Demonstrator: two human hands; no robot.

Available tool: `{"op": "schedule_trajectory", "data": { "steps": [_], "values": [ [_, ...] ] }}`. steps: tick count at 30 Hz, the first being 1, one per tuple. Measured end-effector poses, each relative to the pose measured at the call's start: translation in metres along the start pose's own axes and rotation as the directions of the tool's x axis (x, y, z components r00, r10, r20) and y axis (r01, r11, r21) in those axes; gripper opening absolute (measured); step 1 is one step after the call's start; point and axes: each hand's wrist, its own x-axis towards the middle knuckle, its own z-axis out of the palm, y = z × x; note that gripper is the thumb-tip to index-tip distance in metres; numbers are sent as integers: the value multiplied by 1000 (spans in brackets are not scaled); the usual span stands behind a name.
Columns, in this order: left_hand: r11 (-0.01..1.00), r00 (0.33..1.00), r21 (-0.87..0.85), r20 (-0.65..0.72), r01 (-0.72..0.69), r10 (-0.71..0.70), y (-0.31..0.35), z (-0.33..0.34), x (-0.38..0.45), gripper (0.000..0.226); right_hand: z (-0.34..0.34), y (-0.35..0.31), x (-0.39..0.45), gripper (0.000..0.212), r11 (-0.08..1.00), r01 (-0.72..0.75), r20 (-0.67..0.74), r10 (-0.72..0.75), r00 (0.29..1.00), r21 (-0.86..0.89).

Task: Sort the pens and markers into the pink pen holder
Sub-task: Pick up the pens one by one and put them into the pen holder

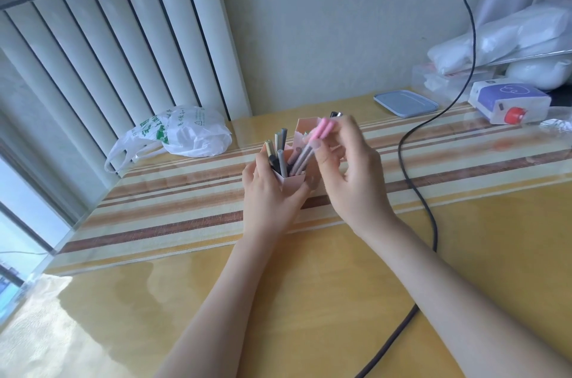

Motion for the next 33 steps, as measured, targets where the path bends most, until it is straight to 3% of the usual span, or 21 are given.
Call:
{"op": "schedule_trajectory", "data": {
  "steps": [1, 5, 10, 15, 22, 29, 33],
  "values": [
    [1000, 1000, -4, -6, -7, 7, 0, 0, 0, 57, -2, -3, 0, 1, 998, 0, -49, 3, 999, 56],
    [999, 999, 18, -15, 50, -50, -7, 3, 2, 54, -11, -15, 6, 17, 969, 51, -318, 30, 948, 242],
    [998, 998, 15, -25, 53, -53, -11, 4, 3, 45, -22, -17, 15, 21, 968, 78, -504, 54, 862, 237],
    [998, 998, 23, -19, 63, -62, -12, 4, 3, 45, -21, -6, 15, 22, 990, -35, -480, 97, 872, 137],
    [998, 998, 30, -9, 58, -58, -13, 4, 4, 45, -22, -11, 16, 24, 985, -57, -510, 134, 850, 164],
    [997, 999, 54, 7, 46, -46, -12, 3, 3, 47, -17, -4, 12, 15, 986, -72, -444, 132, 886, 148],
    [997, 1000, 73, 25, -7, 5, -10, 2, 3, 68, -16, 3, 10, 28, 989, -127, -406, 147, 902, 75]
  ]
}}
